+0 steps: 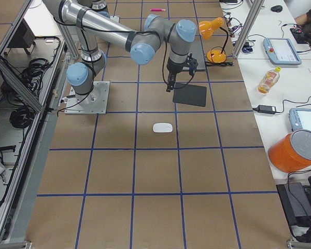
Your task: Place pen and mouse around notebook
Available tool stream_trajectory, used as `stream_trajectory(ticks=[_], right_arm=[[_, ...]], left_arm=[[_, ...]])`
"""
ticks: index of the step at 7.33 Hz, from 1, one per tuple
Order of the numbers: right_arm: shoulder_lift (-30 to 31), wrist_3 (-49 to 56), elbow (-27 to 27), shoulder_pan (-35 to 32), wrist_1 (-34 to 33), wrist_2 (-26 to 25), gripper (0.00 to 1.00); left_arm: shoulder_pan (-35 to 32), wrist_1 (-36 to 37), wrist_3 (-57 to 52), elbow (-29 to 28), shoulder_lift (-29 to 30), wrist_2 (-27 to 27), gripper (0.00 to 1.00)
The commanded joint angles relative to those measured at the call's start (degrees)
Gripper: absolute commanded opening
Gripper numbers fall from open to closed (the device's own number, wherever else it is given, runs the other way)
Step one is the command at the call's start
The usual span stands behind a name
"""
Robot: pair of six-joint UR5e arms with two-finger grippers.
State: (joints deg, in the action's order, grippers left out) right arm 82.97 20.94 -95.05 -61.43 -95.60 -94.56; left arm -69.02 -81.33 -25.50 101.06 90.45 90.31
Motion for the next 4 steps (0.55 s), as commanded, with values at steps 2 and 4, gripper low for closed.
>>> stream_trajectory(ticks=[2,4], right_arm=[[-7.5,13.9,-6.4,7.2,-18.1,0.0,1.00],[-12.2,14.3,-8.3,8.1,-22.5,0.1,1.00]], left_arm=[[10.3,14.6,-8.1,7.5,6.2,0.3,1.00],[13.2,25.8,-14.4,12.2,10.2,0.3,1.00]])
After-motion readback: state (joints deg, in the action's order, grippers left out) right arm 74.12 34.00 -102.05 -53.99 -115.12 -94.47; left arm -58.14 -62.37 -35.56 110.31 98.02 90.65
